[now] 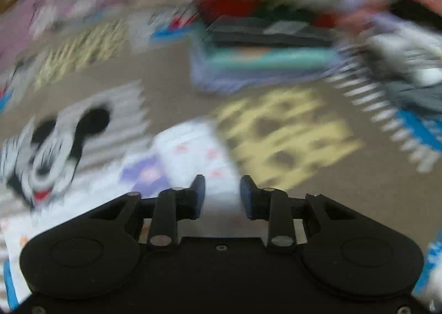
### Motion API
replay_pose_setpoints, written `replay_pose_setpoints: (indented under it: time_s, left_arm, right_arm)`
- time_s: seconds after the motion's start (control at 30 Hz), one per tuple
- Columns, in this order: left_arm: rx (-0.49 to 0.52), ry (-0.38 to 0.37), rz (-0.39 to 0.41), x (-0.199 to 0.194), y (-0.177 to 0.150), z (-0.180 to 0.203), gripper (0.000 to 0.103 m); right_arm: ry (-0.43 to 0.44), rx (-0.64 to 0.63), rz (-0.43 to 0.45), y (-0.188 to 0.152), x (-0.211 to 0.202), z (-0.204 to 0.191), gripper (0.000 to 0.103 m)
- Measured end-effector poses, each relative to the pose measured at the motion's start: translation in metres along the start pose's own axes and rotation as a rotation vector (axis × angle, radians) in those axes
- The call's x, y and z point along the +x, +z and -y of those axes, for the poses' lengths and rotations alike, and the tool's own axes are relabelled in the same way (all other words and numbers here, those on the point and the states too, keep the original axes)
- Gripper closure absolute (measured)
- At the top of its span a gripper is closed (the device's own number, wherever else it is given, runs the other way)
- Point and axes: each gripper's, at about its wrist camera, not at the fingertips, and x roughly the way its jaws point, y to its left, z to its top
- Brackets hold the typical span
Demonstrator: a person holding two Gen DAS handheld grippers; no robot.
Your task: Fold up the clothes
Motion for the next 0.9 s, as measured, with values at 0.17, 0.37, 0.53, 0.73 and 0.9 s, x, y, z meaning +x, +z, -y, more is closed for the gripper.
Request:
replay_pose_setpoints:
  time_s: [0.17, 0.37, 0.53, 0.73, 0.9]
  left_arm:
    - [-0.208, -0.077, 0.013, 0.004, -0.004, -0.036, 0.086]
    - [-0.19, -0.082, 0.082, -0.011, 0.014, -0.031, 0.087]
    - [-0.177, -0.039, 0.069, 0.007, 0.033, -0.027, 0.087]
    - [-0.204, 0.011, 0.03, 0.032, 0.031, -0.036, 0.087]
    - [-0.156, 0.045, 0.081, 0.007, 0.03, -0.028, 0.087]
  right_arm:
    - [0.006, -0.091, -0.078, -0.004, 0.012, -0.015, 0.029]
    - [-0.014, -0.129, -0.079, -0.008, 0.015, -0.021, 0.029]
    - [-0.02, -0.148, -0.075, -0.007, 0.015, -0.026, 0.029]
    - [-0.016, -0.15, -0.095, -0.006, 0.018, -0.027, 0.029]
    - [-0.024, -0.172, -0.101, -0.006, 0.018, -0.031, 0.027]
